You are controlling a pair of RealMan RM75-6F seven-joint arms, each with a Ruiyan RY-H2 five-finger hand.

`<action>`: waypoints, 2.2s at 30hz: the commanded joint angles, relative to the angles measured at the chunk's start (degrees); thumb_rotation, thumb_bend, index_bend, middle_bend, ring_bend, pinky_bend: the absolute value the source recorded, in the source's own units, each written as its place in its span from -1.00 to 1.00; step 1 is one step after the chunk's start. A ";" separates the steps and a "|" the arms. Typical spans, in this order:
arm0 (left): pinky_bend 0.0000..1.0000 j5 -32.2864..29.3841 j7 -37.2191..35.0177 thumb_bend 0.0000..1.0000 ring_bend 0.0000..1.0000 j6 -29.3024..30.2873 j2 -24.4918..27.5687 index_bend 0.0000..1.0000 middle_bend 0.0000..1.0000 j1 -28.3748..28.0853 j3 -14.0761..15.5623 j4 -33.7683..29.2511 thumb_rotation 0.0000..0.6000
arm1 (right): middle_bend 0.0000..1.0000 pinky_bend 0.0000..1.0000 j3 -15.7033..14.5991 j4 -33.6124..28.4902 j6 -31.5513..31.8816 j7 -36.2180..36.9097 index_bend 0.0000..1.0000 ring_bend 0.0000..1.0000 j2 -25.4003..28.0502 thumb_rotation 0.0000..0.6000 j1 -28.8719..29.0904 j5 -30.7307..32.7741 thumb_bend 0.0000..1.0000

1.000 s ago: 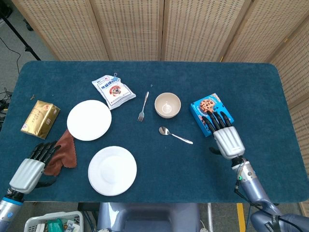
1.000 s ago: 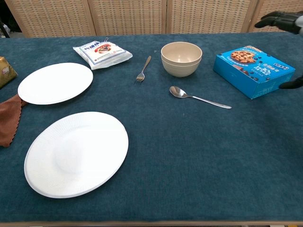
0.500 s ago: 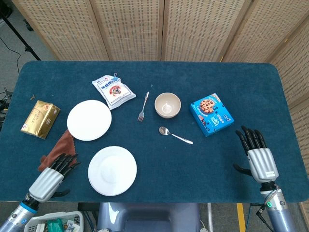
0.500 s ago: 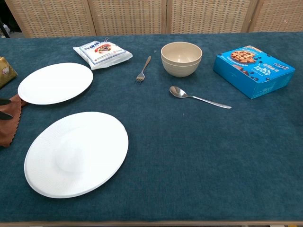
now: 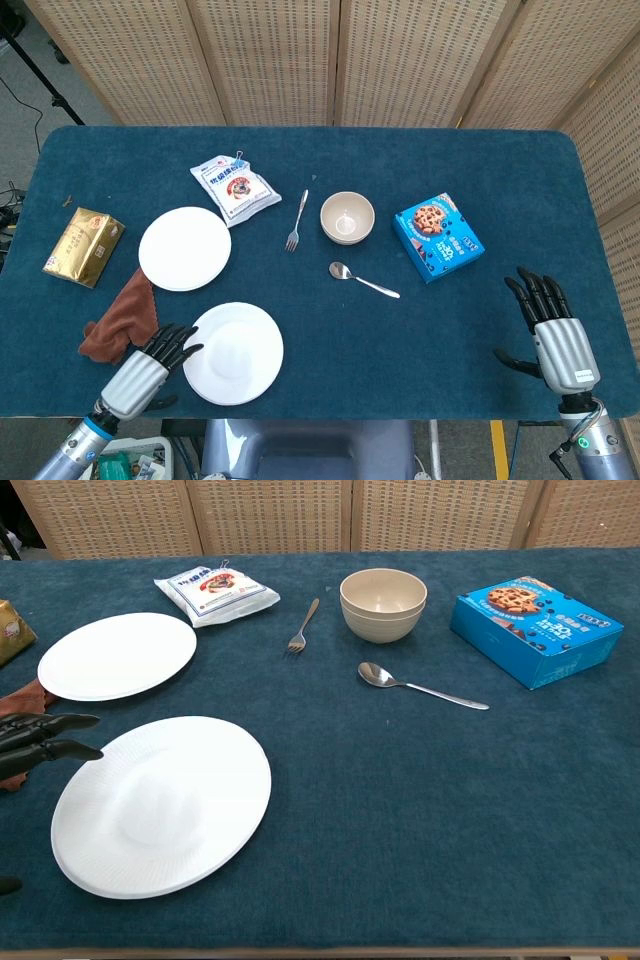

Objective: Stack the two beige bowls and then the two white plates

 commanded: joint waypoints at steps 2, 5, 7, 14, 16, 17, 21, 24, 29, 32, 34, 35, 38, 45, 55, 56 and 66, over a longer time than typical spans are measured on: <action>-1.00 -0.73 0.10 -0.85 -1.00 -1.17 -2.18 -0.67 -1.00 -0.89 -0.42 1.08 1.00 | -1.00 -1.00 0.74 0.17 -0.41 0.95 -1.00 -1.00 0.41 1.00 -0.49 0.05 -1.00; -1.00 -1.14 0.65 -0.84 -1.00 -1.87 -2.98 -0.67 -1.00 -1.41 -0.57 1.33 1.00 | -1.00 -1.00 1.17 0.23 -0.61 1.00 -1.00 -1.00 0.45 1.00 -0.74 -0.07 -1.00; -1.00 -1.43 0.97 -0.84 -1.00 -2.38 -3.51 -0.66 -1.00 -1.80 -0.68 1.52 1.00 | -1.00 -1.00 1.45 0.12 -0.62 0.98 -1.00 -1.00 0.45 1.00 -0.95 -0.29 -1.00; -1.00 -2.00 0.94 -0.77 -1.00 -2.51 -4.96 -0.64 -1.00 -2.64 -0.86 2.33 1.00 | -1.00 -1.00 2.25 -0.10 -0.71 0.82 -1.00 -1.00 0.43 1.00 -1.61 -0.99 -1.00; -1.00 -2.07 0.98 -0.69 -1.00 -2.60 -5.18 -0.63 -1.00 -2.87 -0.76 2.44 1.00 | -1.00 -1.00 2.45 -0.18 -0.72 0.81 -1.00 -1.00 0.44 1.00 -1.79 -1.22 -1.00; -1.00 -2.12 1.08 -0.64 -1.00 -2.62 -5.28 -0.63 -1.00 -2.97 -0.69 2.49 1.00 | -1.00 -1.00 2.55 -0.22 -0.73 0.75 -1.00 -1.00 0.45 1.00 -1.89 -1.38 -1.00; -1.00 -2.10 1.44 -0.55 -1.00 -2.71 -5.78 -0.60 -1.00 -3.29 -0.34 2.66 1.00 | -1.00 -1.00 2.89 -0.38 -0.61 0.68 -1.00 -1.00 0.49 1.00 -2.24 -1.98 -1.00; -1.00 -2.17 1.60 -0.45 -1.00 -2.89 -6.33 -0.51 -1.00 -3.50 -0.14 2.84 1.00 | -1.00 -1.00 3.09 -0.47 -0.64 0.68 -1.00 -1.00 0.52 1.00 -2.47 -2.28 -1.00; -1.00 -2.42 1.36 -0.30 -1.00 -2.35 -7.54 -0.28 -1.00 -3.48 0.01 3.52 1.00 | -1.00 -1.00 3.50 -0.58 -0.67 0.97 -1.00 -1.00 0.63 1.00 -2.83 -2.63 -1.00; -1.00 -2.49 0.85 -0.25 -1.00 -1.66 -8.10 -0.11 -1.00 -3.29 0.19 4.11 1.00 | -1.00 -1.00 3.72 -0.60 -0.75 1.15 -1.00 -1.00 0.68 1.00 -2.99 -2.83 -1.00; -1.00 -2.81 -0.55 -0.24 -1.00 -1.20 -8.39 -0.01 -1.00 -3.09 0.43 4.14 1.00 | -1.00 -1.00 3.87 -0.62 -0.89 1.30 -1.00 -1.00 0.71 1.00 -3.10 -2.96 -1.00; -1.00 -2.85 -0.89 -0.23 -1.00 -1.02 -8.44 0.04 -1.00 -3.05 0.49 4.15 1.00 | -1.00 -1.00 3.94 -0.61 -0.92 1.33 -1.00 -1.00 0.72 1.00 -3.15 -2.97 -1.00; -1.00 -2.87 -1.34 -0.21 -1.00 0.07 -8.93 0.19 -1.00 -2.78 0.52 4.57 1.00 | -1.00 -1.00 4.20 -0.62 -0.93 1.38 -1.00 -1.00 0.73 1.00 -3.34 -3.14 -1.00; -1.00 -3.27 -2.30 0.22 -1.00 0.69 -9.81 0.37 -1.00 -2.72 0.62 5.65 1.00 | -1.00 -1.00 4.47 -0.70 -1.24 1.19 -1.00 -1.00 0.65 1.00 -3.60 -3.60 -1.00; -1.00 -3.57 -3.50 0.27 -1.00 1.86 -10.39 0.50 -1.00 -2.95 0.50 6.83 1.00 | -1.00 -1.00 4.95 -0.83 -1.58 1.26 -1.00 -1.00 0.69 1.00 -3.98 -3.99 -1.00; -1.00 -3.71 -3.81 0.27 -1.00 2.23 -10.38 0.51 -1.00 -3.00 0.24 6.82 1.00 | -1.00 -1.00 5.00 -0.84 -1.57 1.28 -1.00 -1.00 0.71 1.00 -4.03 -4.06 -1.00; -1.00 -4.60 -3.47 0.42 -1.00 3.40 -7.98 0.55 -1.00 -5.28 -2.92 3.37 1.00 | -1.00 -1.00 5.28 -1.07 -1.71 1.16 -1.00 -1.00 0.77 1.00 -4.33 -4.69 -1.00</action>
